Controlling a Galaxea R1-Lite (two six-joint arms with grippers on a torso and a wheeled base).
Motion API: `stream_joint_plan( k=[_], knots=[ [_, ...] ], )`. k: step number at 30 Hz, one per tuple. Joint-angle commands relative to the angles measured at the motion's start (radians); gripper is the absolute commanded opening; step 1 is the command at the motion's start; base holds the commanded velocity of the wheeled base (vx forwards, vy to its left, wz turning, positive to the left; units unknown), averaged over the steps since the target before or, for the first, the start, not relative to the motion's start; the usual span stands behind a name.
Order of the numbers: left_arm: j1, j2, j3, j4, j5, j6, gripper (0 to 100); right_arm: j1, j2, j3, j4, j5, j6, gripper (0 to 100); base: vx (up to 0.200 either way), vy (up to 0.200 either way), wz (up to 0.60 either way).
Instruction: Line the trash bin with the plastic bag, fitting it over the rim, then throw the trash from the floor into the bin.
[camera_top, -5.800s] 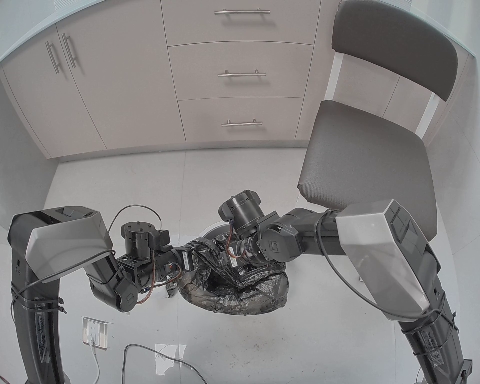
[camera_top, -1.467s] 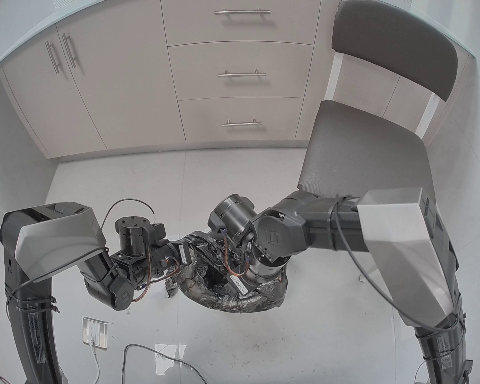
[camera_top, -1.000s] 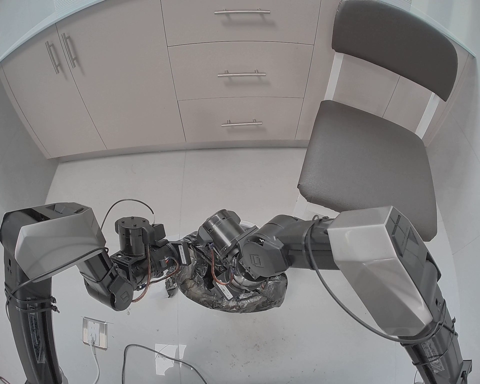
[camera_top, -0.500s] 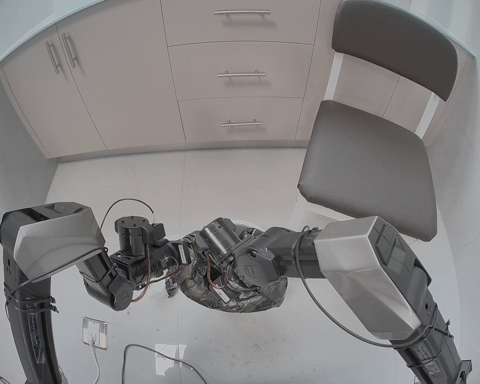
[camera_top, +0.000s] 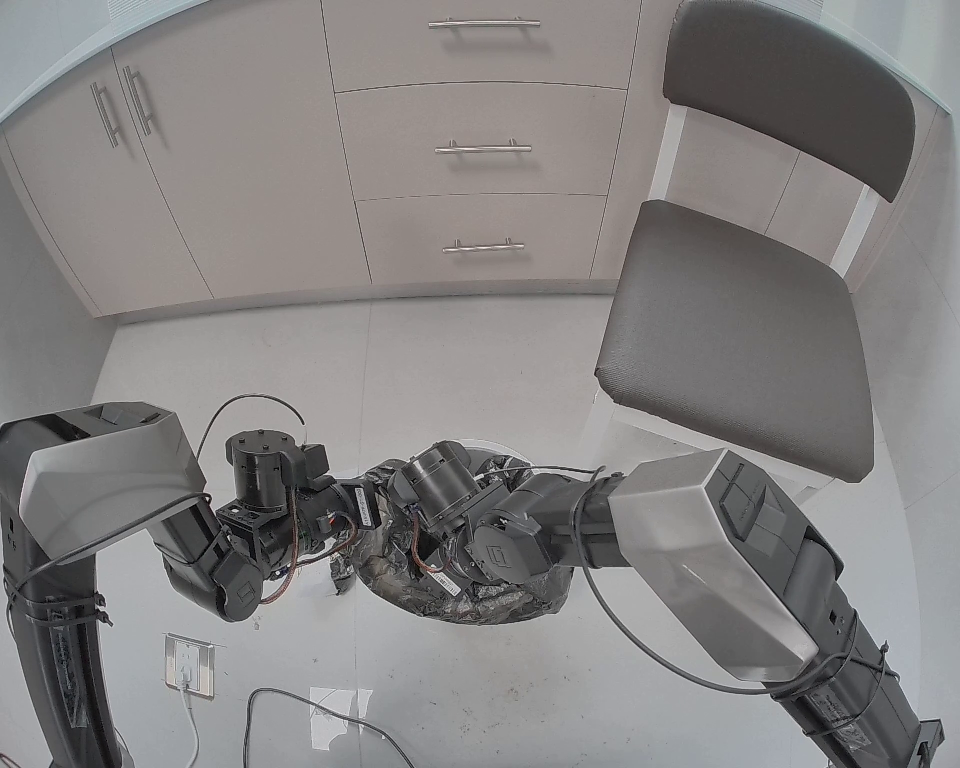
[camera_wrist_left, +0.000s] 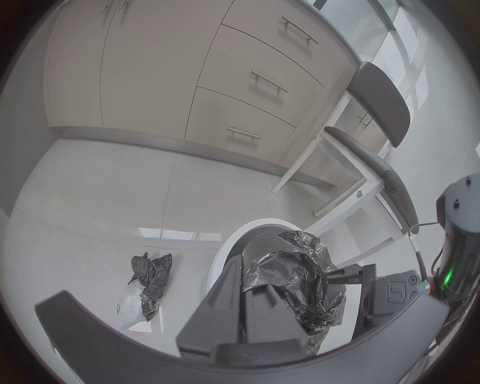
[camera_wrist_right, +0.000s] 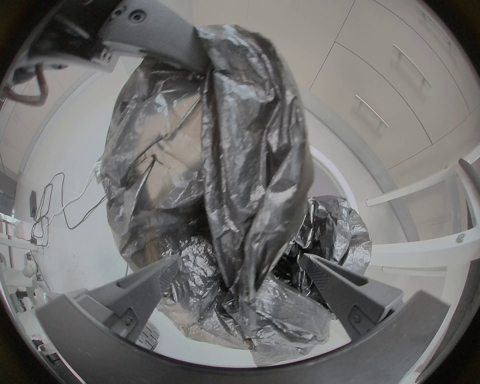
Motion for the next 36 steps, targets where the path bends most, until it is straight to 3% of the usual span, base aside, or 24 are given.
stream_joint_plan(
  k=[1, 10, 36],
  knots=[
    [-0.001, -0.003, 0.003, -0.001, 0.0, -0.001, 0, -0.008, 0.007, 0.0, -0.012, -0.006, -0.002, 100, 0.0, 0.0, 0.0],
    [-0.001, -0.002, 0.006, -0.001, 0.0, -0.001, 0, -0.017, 0.005, 0.0, -0.042, -0.038, -0.039, 100, 0.0, 0.0, 0.0],
    [0.001, 0.001, 0.0, -0.001, 0.0, -0.001, 0, -0.06, -0.053, 0.0, -0.097, -0.05, -0.095, 100, 0.0, 0.0, 0.0]
  ],
)
